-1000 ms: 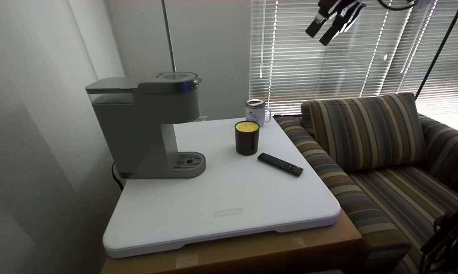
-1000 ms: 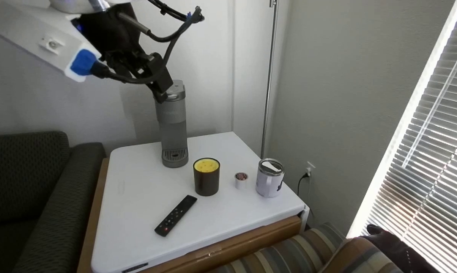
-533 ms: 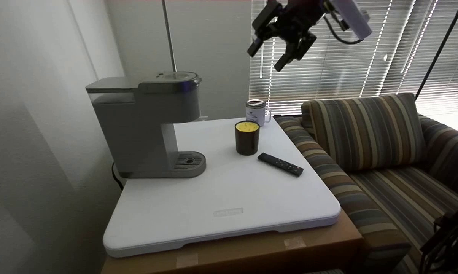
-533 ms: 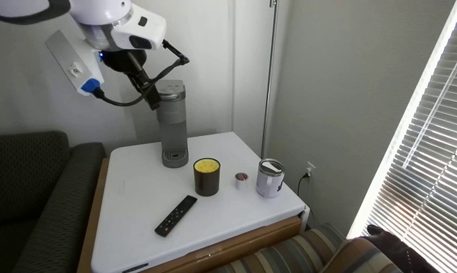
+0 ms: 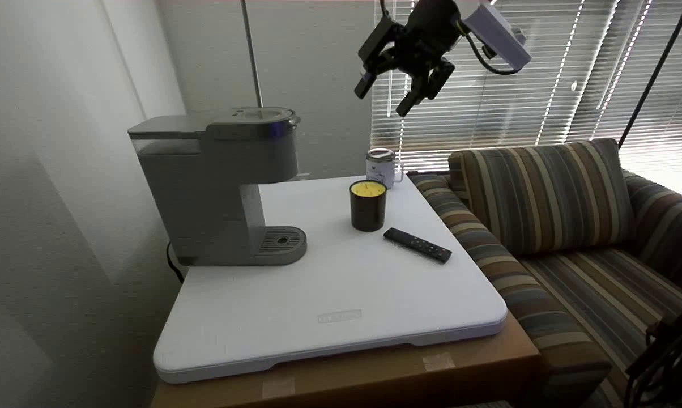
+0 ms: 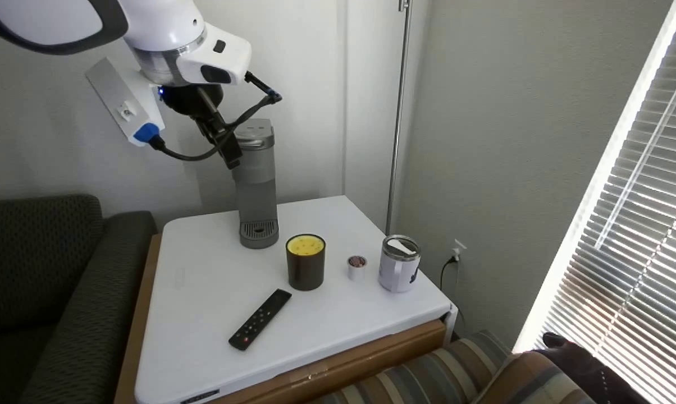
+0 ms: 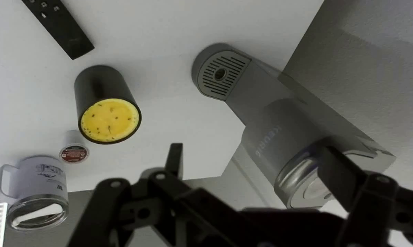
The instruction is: Open the lid of the coffee maker
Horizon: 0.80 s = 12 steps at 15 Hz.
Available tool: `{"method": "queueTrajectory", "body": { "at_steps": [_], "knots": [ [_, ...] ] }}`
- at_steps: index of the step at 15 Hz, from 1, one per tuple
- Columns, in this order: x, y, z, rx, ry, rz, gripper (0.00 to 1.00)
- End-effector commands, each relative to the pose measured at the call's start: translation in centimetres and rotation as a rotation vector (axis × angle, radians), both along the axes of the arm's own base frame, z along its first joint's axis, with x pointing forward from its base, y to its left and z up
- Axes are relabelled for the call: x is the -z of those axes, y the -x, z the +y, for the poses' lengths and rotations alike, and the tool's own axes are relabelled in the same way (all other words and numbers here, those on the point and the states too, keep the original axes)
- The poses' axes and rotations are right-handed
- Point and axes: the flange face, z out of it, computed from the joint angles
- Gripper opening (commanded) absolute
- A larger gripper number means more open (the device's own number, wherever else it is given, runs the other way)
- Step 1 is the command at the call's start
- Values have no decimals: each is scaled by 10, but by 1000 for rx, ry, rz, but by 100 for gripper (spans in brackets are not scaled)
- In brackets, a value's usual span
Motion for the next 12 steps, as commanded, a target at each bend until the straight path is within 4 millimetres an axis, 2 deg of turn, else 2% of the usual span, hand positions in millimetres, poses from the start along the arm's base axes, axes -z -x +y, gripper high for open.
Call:
{"method": "queueTrajectory", "body": {
  "at_steps": [1, 4, 8, 9, 10, 12],
  "knots": [
    [25, -19, 15, 0, 34, 40, 100],
    [41, -37, 20, 9, 44, 66, 100],
    [47, -63, 16, 86, 19, 56, 100],
    [48, -69, 15, 111, 7, 43, 75],
    [48, -75, 15, 132, -3, 32, 74],
    [48, -87, 18, 181, -37, 5, 60]
  ]
}}
